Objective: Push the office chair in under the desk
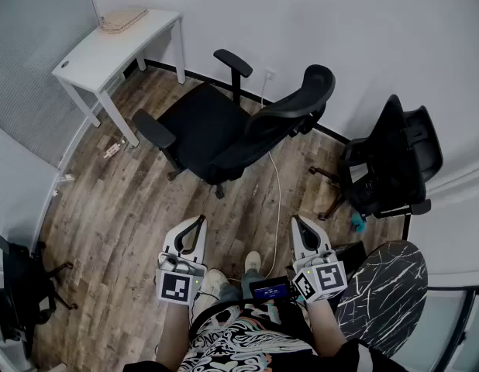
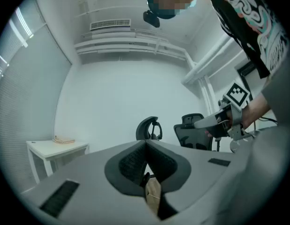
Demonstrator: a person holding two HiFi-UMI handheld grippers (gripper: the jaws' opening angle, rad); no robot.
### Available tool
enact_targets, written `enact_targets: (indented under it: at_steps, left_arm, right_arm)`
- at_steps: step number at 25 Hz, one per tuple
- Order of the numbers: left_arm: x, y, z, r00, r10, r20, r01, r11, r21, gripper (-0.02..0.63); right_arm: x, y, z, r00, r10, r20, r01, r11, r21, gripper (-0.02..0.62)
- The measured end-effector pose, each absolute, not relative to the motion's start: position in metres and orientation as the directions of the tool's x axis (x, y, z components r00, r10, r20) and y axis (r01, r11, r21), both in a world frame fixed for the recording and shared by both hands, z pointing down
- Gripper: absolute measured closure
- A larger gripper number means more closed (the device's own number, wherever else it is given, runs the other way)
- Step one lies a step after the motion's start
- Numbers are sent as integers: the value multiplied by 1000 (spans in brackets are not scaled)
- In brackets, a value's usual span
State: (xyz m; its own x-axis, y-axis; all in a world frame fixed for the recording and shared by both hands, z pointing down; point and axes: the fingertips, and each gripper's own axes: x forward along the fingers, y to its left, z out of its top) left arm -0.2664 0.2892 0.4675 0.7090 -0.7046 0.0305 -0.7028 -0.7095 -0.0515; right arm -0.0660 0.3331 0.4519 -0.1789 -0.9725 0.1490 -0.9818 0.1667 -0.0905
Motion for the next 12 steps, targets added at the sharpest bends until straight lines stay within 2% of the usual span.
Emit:
enact_targets:
  at_steps: [7,12]
  left_arm:
    - [-239,275,473,698,-713,62,-712,-701,-46,583]
    - [-189,288,439,829,-552,-94,-560,-820,-123,583]
  right_arm:
    - [-47,327,448,-190,-973,128,-977,175,-122,565]
    - [-25,317,449,-190,-976,105,-976,176,-127,565]
